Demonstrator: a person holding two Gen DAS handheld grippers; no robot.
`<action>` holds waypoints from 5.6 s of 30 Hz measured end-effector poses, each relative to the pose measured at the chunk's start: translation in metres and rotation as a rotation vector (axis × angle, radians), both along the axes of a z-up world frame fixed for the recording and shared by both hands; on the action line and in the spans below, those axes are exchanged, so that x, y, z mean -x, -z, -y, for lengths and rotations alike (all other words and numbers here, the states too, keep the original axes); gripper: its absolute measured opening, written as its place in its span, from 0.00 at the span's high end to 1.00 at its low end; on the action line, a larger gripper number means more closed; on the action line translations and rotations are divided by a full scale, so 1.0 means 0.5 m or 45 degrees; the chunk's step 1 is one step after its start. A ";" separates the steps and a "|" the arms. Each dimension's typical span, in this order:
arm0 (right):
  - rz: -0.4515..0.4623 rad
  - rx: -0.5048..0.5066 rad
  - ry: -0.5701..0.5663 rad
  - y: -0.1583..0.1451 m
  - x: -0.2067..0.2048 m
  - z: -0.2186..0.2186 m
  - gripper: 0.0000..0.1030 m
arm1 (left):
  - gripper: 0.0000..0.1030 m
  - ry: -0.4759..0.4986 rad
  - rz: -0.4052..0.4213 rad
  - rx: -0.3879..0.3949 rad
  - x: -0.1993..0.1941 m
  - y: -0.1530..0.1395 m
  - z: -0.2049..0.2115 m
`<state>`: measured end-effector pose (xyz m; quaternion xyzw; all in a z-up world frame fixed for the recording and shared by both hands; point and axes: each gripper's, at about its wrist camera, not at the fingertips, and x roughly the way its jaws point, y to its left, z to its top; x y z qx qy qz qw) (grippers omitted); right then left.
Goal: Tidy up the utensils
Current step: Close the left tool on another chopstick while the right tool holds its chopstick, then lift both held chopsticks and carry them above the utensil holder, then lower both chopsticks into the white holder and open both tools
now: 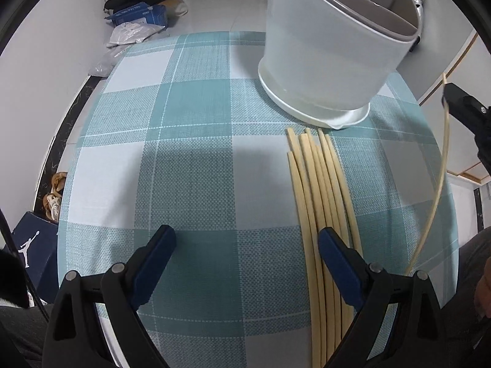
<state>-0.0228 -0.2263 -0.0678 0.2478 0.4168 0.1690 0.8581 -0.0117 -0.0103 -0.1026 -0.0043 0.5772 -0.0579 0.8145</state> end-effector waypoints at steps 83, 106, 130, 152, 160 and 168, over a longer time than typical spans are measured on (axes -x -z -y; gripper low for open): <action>0.532 0.344 -0.144 -0.157 0.121 -0.154 0.96 | 0.98 0.058 0.562 0.353 0.049 -0.311 0.000; 0.647 0.312 -0.176 -0.371 -0.011 -0.149 0.96 | 0.98 0.037 0.589 0.591 -0.100 -0.462 -0.019; 0.758 0.466 -0.174 -0.369 -0.222 -0.201 0.96 | 0.98 -0.122 0.792 0.551 -0.248 -0.431 -0.089; 0.723 0.546 -0.341 -0.286 -0.194 -0.216 0.96 | 0.98 -0.049 0.786 0.494 -0.224 -0.378 -0.063; 0.680 0.560 -0.375 -0.249 -0.184 -0.219 0.96 | 0.98 -0.008 0.703 0.432 -0.207 -0.344 -0.048; 0.516 0.556 -0.402 -0.208 -0.193 -0.219 0.93 | 0.98 -0.004 0.550 0.431 -0.204 -0.310 -0.040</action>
